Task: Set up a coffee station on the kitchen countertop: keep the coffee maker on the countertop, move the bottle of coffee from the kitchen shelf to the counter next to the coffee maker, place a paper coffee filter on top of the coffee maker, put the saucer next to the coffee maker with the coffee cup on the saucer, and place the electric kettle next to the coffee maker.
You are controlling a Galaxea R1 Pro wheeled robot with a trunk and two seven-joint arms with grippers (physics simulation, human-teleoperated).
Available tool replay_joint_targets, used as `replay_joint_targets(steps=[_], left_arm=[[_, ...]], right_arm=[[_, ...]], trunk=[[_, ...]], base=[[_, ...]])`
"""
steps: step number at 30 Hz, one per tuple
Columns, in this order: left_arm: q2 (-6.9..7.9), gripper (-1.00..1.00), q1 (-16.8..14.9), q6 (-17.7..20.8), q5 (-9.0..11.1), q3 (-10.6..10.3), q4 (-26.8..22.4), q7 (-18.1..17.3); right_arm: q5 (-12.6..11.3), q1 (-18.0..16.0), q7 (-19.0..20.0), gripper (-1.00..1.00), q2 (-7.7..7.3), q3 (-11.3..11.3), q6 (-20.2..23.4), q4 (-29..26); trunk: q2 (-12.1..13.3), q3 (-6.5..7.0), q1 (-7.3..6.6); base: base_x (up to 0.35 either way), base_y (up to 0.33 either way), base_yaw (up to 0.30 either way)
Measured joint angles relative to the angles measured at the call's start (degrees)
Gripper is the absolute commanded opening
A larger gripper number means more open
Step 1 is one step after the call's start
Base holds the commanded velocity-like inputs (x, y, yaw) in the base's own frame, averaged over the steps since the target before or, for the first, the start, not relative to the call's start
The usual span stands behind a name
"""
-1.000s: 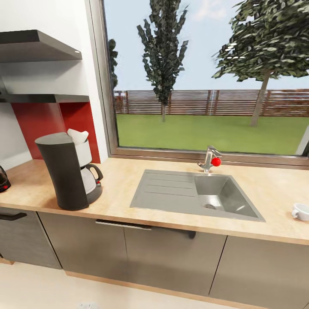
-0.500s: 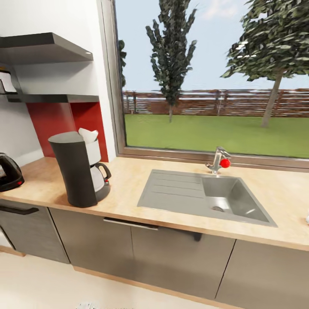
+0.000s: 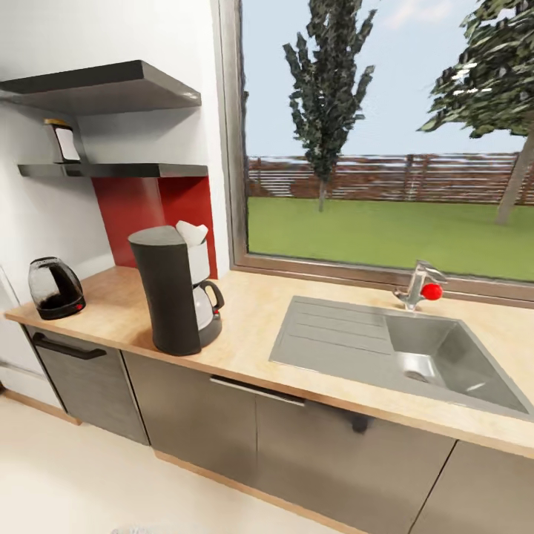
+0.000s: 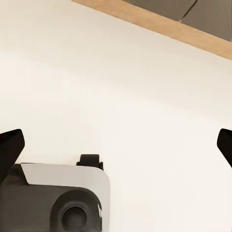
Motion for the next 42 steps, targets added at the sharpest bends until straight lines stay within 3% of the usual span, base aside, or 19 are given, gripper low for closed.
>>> replay_joint_targets(steps=[28,42], left_arm=[[0.0,1.0,0.13,0.07,0.01,0.25,0.0,0.01],[0.07,1.0,0.12,0.06,-0.01,0.33,0.02,-0.04]], right_arm=[[0.05,0.0,-0.1,1.0,0.3,0.09,-0.08,0.0],[0.05,0.01,-0.03,1.0,0.22,0.05,0.0,-0.01]], trunk=[[0.0,0.0,0.0],[0.0,0.0,0.01]], base=[[0.119,0.283,0.23],[0.209,0.283,0.035]])
